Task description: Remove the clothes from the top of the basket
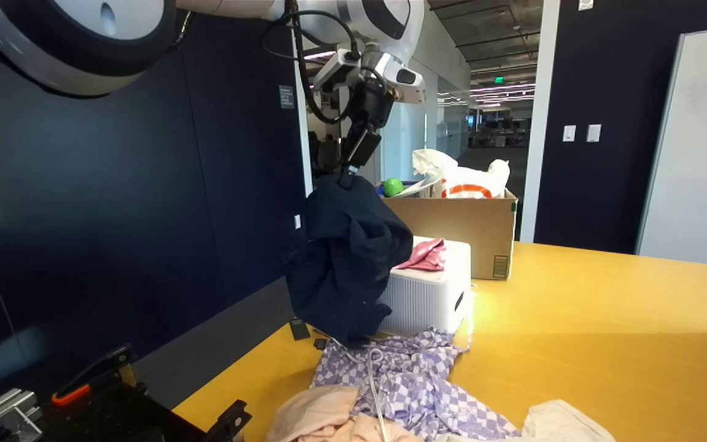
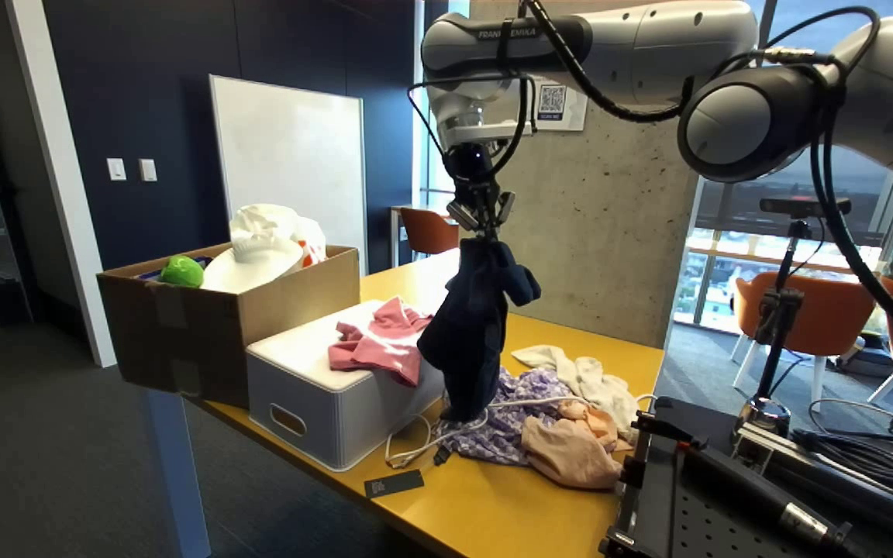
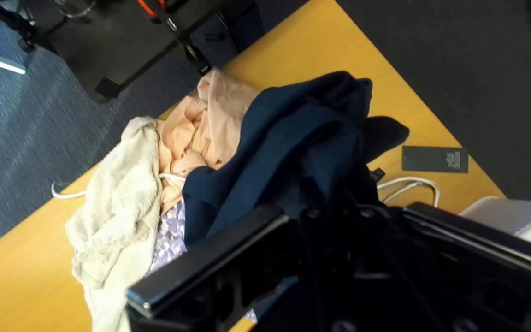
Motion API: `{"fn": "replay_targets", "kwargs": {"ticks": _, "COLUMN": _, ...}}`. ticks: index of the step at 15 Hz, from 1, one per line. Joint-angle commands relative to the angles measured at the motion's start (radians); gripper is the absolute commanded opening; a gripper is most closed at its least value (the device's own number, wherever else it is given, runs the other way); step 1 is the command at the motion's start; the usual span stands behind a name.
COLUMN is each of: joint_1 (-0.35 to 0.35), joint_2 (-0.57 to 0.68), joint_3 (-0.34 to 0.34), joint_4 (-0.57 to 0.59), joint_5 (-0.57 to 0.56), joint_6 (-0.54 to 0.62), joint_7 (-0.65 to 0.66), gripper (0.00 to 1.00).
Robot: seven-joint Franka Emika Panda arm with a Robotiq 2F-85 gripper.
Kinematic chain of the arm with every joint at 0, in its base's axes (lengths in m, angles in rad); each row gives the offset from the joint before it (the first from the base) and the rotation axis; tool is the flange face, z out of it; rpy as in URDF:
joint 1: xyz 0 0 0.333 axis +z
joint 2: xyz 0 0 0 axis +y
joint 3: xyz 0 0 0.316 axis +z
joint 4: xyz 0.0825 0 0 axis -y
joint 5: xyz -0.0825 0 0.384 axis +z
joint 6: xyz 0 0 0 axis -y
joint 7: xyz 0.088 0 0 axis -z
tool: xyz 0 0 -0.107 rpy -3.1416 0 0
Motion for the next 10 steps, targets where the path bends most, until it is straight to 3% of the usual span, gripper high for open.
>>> {"fn": "replay_targets", "kwargs": {"ticks": 1, "joint_1": -0.035, "joint_2": 0.051, "joint_3": 0.008, "joint_4": 0.053, "joint_5": 0.059, "joint_6": -0.068, "joint_7": 0.081, "gripper": 0.02}}
{"fn": "replay_targets", "kwargs": {"ticks": 10, "joint_1": -0.132, "joint_2": 0.24, "joint_3": 0.004, "joint_4": 0.056, "joint_5": 0.136, "joint_6": 0.016, "joint_7": 0.363, "gripper": 0.02}}
